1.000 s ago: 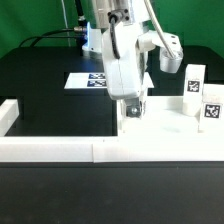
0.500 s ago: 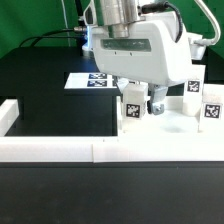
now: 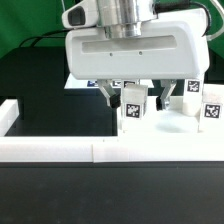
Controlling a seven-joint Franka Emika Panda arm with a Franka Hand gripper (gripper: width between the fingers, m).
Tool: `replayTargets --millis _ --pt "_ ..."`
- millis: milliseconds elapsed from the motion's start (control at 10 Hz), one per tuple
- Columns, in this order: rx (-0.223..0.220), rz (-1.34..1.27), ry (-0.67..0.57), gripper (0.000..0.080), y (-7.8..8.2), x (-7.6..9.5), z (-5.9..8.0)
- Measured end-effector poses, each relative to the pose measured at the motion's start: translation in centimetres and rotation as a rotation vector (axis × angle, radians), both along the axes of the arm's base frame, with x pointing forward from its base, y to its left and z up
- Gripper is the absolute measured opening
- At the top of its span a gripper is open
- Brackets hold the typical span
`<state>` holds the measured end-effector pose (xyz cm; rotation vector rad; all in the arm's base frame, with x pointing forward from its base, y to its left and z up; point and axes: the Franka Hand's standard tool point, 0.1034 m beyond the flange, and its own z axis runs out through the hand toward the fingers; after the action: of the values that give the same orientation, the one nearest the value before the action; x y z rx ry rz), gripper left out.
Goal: Assemble square table
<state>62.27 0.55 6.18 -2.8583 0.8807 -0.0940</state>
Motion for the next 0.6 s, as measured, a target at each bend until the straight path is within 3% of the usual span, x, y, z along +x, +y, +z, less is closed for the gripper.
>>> replayTargets --millis 200,300,400,600 --pt "0.001 -0.017 0.002 0.0391 -0.08 -0.02 -0.05" --pt "0.005 -0.071 0.011 0.0391 -0.21 -0.12 -0.14" --pt "0.015 -0.168 0.022 0.0285 -0.23 -0.11 -0.13" --pt "0.026 -0.281 0.035 0.0285 -0.28 -0.09 -0.12"
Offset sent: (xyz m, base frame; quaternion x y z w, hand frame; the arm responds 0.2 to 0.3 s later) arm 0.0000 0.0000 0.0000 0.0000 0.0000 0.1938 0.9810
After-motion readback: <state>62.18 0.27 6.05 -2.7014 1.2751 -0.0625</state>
